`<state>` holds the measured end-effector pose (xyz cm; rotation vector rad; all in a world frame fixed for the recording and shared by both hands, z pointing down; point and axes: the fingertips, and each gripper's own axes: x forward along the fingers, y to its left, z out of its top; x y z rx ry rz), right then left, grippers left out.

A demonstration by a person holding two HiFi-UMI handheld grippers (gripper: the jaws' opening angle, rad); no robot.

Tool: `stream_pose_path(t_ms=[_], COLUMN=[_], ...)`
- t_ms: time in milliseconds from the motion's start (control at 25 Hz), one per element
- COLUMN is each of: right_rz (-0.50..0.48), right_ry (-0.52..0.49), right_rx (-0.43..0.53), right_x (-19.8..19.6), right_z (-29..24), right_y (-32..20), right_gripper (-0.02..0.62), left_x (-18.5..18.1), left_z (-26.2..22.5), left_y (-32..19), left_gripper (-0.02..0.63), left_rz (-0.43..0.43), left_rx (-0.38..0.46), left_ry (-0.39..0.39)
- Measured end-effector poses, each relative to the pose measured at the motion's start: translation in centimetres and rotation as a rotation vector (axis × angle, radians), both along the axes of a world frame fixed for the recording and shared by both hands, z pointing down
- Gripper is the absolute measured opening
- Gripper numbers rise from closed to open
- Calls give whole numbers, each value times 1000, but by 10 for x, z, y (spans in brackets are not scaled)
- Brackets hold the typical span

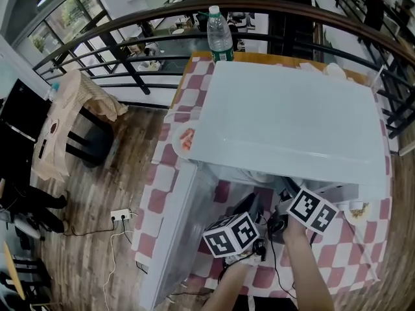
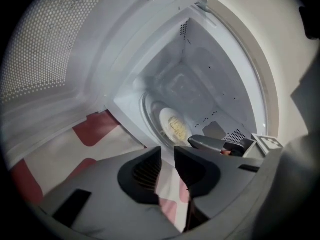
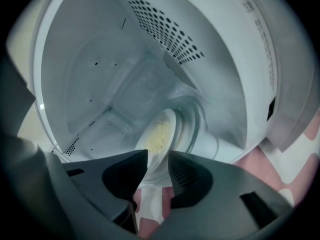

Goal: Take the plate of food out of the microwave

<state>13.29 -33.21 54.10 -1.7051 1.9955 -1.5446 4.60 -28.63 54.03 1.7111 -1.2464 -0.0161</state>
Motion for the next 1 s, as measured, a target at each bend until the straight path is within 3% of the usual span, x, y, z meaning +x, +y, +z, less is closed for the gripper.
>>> stream_pose_path(t_ms=[400,480,560,680,1000], right_rz=[46,50,54,53,74], right_ry=[56,70,74,66,-1], right_rx=[-36,-39,-41,-45,-45], right_x=[4,5,5,3,6], right_z=[0,0,2,6,3], right_y=[-8,-9,-9,-10,-2], right_gripper=[149,94,90,51,49], left_x=[1,0,-1,-4,-5], left_z=[-1,-1,0,4,3], left_y=[-4,-5,-6,-7,-7], left_gripper=[97,97,97,97,97], left_rz=[4,1,-1,0,-2], left_rx=[1,1,0,-4,-9], left_ry=[2,4,4,5,14])
